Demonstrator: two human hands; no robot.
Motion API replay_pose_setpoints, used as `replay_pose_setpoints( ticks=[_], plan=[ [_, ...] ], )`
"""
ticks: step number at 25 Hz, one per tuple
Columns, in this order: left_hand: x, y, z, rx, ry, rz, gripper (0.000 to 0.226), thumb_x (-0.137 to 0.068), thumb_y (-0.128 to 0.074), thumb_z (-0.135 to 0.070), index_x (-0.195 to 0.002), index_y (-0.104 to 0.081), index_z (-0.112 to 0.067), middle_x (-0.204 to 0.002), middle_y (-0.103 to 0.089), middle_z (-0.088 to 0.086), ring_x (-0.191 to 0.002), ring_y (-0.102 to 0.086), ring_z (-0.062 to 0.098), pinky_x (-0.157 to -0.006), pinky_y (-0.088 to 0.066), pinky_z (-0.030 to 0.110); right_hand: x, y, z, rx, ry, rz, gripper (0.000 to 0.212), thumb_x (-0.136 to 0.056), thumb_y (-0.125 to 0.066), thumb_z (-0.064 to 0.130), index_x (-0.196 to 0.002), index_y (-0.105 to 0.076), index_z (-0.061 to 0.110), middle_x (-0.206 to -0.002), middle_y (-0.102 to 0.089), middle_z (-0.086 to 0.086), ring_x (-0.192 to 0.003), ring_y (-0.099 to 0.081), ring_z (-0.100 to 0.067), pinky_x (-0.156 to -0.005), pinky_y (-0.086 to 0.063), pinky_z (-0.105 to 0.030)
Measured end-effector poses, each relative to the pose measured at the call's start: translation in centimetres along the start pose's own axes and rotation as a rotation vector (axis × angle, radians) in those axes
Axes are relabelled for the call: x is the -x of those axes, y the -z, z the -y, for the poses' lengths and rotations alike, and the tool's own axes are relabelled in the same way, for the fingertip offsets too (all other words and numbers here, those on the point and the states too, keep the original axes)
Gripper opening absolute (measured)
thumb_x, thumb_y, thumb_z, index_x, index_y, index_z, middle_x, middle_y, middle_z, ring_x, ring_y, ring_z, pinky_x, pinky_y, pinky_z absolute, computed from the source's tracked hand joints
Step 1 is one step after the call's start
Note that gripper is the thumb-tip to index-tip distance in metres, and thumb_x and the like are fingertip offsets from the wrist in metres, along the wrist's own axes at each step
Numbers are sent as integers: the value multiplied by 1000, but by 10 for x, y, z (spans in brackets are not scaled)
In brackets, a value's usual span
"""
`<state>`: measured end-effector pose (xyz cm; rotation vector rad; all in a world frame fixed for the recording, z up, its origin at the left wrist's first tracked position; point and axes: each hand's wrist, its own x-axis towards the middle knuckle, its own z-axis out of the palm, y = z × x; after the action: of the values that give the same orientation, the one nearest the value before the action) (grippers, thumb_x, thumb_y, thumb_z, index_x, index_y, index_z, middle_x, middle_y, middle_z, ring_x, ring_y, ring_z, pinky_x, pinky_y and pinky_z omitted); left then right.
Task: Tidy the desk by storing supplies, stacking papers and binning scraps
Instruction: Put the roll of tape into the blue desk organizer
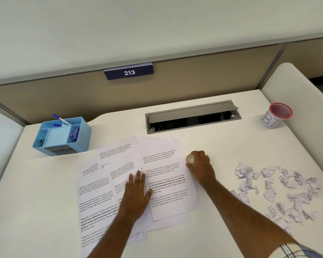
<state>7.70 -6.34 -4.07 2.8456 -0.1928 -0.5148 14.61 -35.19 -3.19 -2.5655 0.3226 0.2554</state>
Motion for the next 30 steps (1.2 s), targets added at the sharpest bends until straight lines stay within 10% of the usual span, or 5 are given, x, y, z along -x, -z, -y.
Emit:
replay_pose_setpoints(
  ticks=[8,30],
  plan=[
    [3,13,14,26,27,-32,75,-107,-32,-51,-164,3,-18,-170,16,1,-157,14,28,-126,6,37,18,-3,24,-223,61,-41,53,-92,-71,32,-137,-49,17,-133,-50,-5,-122,-47,-27,-97,-48,-41],
    [53,56,207,145,274,-150,73,-106,-28,-53,-163,3,-22,-171,11,-2,-158,11,23,-124,7,38,30,-75,310,-398,378,155,47,-85,-81,27,-125,-56,27,-126,-65,4,-111,-63,-15,-96,-58,-36]
  ],
)
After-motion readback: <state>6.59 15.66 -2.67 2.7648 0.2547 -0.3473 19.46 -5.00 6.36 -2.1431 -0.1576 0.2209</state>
